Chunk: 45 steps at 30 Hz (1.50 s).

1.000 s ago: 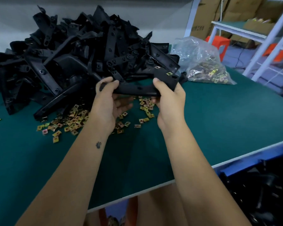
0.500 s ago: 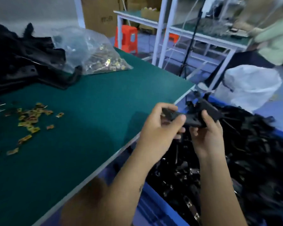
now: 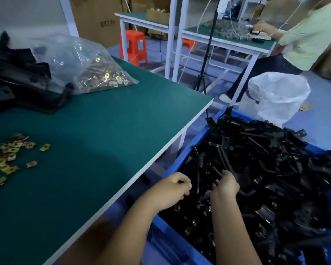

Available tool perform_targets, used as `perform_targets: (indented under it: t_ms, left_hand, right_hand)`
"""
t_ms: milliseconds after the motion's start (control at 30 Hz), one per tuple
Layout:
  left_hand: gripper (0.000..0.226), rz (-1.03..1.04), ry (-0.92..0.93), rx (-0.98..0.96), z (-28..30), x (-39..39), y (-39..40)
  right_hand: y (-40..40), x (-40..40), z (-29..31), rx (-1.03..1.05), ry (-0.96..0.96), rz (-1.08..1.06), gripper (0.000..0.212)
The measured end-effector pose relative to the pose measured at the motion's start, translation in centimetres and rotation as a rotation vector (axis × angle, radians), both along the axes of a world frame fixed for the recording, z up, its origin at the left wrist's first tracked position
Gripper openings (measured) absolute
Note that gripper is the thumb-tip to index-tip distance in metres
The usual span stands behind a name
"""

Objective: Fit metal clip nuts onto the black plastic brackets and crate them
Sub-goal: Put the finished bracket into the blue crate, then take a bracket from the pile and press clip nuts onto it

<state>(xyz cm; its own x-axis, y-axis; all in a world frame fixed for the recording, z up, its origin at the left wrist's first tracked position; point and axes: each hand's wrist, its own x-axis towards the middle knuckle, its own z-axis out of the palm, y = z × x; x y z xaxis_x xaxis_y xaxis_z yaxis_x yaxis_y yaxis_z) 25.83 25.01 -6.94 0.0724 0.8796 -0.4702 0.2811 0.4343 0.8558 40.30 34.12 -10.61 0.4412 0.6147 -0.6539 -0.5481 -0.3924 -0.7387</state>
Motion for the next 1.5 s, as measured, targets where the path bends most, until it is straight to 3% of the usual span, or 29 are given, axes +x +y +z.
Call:
perform_targets:
  t_ms: [133,233,400,533,633,767,867,967,1033,1200,1367,1500]
  left_hand:
    - [0.017,0.019,-0.199,0.228,7.0,-1.1,-0.6]
    - [0.020,0.190,-0.313,0.409,11.2,-4.4,-2.0]
    - [0.024,0.616,-0.227,0.539,12.4,-11.9,-6.3]
    - [0.028,0.920,-0.057,0.571,11.4,-17.7,-11.3]
    - [0.028,1.158,0.147,0.585,10.5,-21.7,-15.6]
    - [0.031,1.378,0.342,0.602,8.6,-25.2,-20.5]
    - [0.031,1.465,0.412,0.544,7.3,-26.3,-21.8]
    - [0.031,1.458,0.434,0.502,6.9,-26.8,-21.1]
    - [0.031,1.421,0.516,0.437,6.7,-26.9,-20.7]
    - [0.031,1.411,0.540,0.420,6.6,-27.2,-20.5]
    - [0.032,1.354,0.593,0.391,6.4,-27.1,-20.4]
    - [0.031,1.309,0.624,0.380,6.4,-27.1,-20.4]
  right_hand:
    - [0.2,-5.6,5.5,0.373,-0.059,0.041,0.027]
    - [-1.4,-10.5,10.6,0.646,-0.133,0.109,0.024]
    - [-6.2,-19.7,14.9,0.984,-0.180,0.479,0.024]
    - [-9.8,-27.8,14.5,1.016,-0.271,0.975,0.018]
    - [-11.1,-32.7,13.0,0.977,-0.491,1.186,0.028]
    - [-10.7,-36.2,11.8,0.994,-0.827,0.982,0.050]
    - [-9.6,-37.3,11.6,0.966,-0.885,0.871,0.065]
    - [-7.9,-38.3,11.4,1.029,-0.935,0.966,0.078]
    - [-7.0,-38.9,11.3,1.027,-0.977,1.057,0.072]
    - [-6.7,-39.1,11.0,1.148,-0.792,0.873,0.011]
    - [-6.8,-39.2,11.8,1.089,-0.388,0.864,0.020]
    - [-7.0,-39.4,12.6,1.036,-0.308,1.033,0.016]
